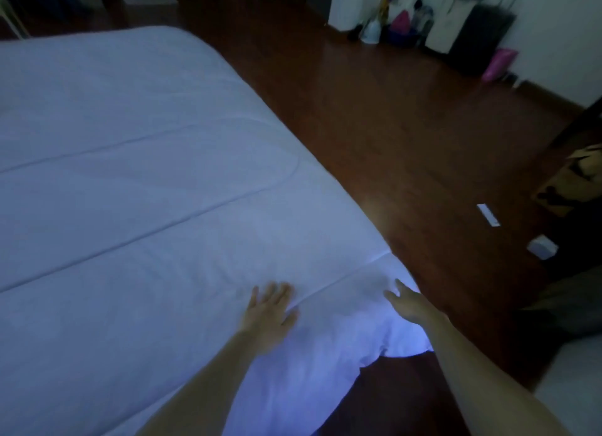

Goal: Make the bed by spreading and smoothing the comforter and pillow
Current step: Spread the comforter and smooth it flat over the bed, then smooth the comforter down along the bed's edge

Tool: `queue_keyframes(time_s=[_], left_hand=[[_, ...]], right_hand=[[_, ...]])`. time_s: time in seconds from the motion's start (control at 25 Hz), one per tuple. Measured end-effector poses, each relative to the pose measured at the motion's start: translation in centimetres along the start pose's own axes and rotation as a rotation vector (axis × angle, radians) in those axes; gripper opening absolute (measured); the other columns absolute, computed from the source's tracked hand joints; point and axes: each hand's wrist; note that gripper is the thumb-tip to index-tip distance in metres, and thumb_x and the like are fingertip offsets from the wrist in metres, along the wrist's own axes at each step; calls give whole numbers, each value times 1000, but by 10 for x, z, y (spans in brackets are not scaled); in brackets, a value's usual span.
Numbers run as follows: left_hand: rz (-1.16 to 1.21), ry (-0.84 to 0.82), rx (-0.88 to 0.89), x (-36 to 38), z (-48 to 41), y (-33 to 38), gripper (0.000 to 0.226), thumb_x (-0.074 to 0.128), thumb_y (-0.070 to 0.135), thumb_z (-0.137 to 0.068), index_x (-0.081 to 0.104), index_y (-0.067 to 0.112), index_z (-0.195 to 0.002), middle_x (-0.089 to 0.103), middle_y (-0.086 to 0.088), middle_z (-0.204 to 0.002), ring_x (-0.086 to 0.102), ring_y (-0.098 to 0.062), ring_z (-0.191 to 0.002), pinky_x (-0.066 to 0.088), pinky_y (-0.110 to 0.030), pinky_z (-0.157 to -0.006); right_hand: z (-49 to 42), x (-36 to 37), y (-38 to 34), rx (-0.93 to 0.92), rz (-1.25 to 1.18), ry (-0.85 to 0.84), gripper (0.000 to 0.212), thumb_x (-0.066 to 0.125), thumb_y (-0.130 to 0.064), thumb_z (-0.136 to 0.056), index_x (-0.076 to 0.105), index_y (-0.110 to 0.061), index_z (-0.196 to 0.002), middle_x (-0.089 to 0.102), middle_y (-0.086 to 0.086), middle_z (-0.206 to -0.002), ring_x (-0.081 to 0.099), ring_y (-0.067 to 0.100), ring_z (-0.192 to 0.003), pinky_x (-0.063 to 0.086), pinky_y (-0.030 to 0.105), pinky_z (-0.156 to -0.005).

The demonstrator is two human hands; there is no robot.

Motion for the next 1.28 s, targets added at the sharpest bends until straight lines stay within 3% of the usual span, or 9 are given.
queue_keyframes(time_s=[0.08, 0.12, 0.2, 0.28, 0.4, 0.56, 0.84, 1.12, 1.28], left_hand=[[-30, 125, 61, -40, -26, 41, 82, -4, 58, -84, 17, 18, -152, 23, 2, -159, 13, -20, -149, -1, -46, -119], [-18, 207, 63, -65, -47, 61, 69, 7, 50, -91, 20, 19, -151, 27, 2, -158, 18, -18, -148, 2, -45, -120], [86, 381, 98, -115, -95, 107, 50, 28, 37, -96, 45, 20, -140, 51, 0, -143, 43, -19, -136, 23, -41, -116], [326, 618, 132, -163, -138, 159, 41, 35, 31, -91, 67, 18, -114, 70, -3, -116, 63, -24, -111, 45, -35, -98], [867, 956, 81, -232, -180, 235, 33, 37, 26, -98, 68, 20, -106, 73, 3, -103, 67, -13, -100, 49, -28, -91], [1324, 1071, 98, -298, -205, 301, 28, 37, 27, -100, 64, 32, -98, 71, 5, -87, 69, -11, -84, 52, -25, -77], [1520, 1248, 148, -364, -282, 310, 29, 37, 25, -101, 65, 26, -95, 68, 6, -79, 64, -6, -73, 49, -24, -69], [1528, 1439, 152, -425, -405, 305, 28, 37, 24, -101, 63, 25, -95, 65, 7, -78, 61, -3, -70, 49, -21, -67], [1448, 1601, 5, -454, -463, 279, 29, 37, 22, -101, 63, 28, -90, 64, 9, -73, 59, -2, -64, 47, -21, -63]], right_hand=[[19, -42, -19, -189, -32, 64, 58, 47, -40, -96, 30, -22, -148, 49, 12, -144, 52, 21, -124, 39, 25, -98], [25, -68, -29, -300, -57, 83, 52, 50, -36, -96, 39, -22, -145, 51, 9, -142, 52, 18, -124, 37, 21, -97], [33, -131, -44, -514, -128, 198, 38, 50, -25, -97, 54, -17, -134, 58, 5, -136, 55, 15, -122, 35, 16, -94], [35, -193, -51, -637, -293, 369, 30, 51, -18, -96, 63, -19, -123, 65, 1, -126, 60, 12, -113, 39, 16, -90], [38, -269, -46, -765, -665, 425, 24, 52, -15, -93, 69, -31, -101, 74, -3, -104, 68, 12, -100, 49, 31, -97], [46, -347, -37, -887, -753, 401, 25, 48, -12, -95, 70, -25, -100, 75, -1, -93, 71, 11, -89, 55, 37, -88], [-13, -435, -45, -979, -968, 260, 25, 44, -13, -99, 66, -14, -110, 73, 4, -94, 71, 18, -85, 59, 40, -81], [-104, -542, -136, -1162, -897, 176, 26, 43, -16, -100, 67, -19, -107, 72, 3, -90, 70, 18, -83, 59, 38, -77], [-160, -590, -203, -1281, -793, 48, 25, 42, -16, -99, 66, -23, -104, 72, 0, -89, 70, 17, -82, 58, 37, -75]])
Point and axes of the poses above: each hand's wrist, its own z-axis away from the middle knuckle, its own x-axis out of the palm, y = z × x
